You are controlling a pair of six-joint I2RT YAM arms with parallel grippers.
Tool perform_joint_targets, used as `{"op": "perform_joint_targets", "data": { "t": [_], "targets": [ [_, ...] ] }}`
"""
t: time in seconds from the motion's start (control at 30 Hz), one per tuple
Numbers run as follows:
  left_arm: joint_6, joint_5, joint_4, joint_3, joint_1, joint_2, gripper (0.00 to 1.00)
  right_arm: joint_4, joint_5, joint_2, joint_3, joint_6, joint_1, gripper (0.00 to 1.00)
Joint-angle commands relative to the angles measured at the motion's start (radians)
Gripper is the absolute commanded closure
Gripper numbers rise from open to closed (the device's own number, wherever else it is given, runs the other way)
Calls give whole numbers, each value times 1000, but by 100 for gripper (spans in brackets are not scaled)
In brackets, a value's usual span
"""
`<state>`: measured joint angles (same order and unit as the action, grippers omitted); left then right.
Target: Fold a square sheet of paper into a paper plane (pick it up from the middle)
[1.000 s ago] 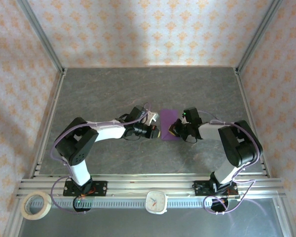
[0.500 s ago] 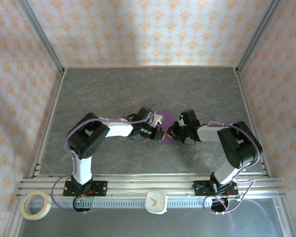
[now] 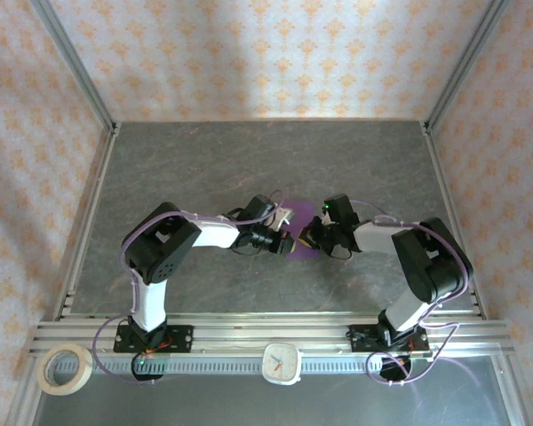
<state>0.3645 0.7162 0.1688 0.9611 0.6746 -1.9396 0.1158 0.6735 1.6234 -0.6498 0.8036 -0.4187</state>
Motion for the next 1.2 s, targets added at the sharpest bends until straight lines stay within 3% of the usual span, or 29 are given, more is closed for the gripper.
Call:
{"op": "perform_joint_targets", "data": {
  "t": [0.0,0.37,1.17],
  "targets": [
    [-30,-95,-161,-81,9,-55,100,8,-14,-30,-30,29,1,100],
    [-64,-135,-208,-59,10,-79,100,11,-46,44,43,-2,34,100],
    [-83,-222,-267,-76,9,-130,100,-28,-54,69,-3,-79,182,100]
  ]
}}
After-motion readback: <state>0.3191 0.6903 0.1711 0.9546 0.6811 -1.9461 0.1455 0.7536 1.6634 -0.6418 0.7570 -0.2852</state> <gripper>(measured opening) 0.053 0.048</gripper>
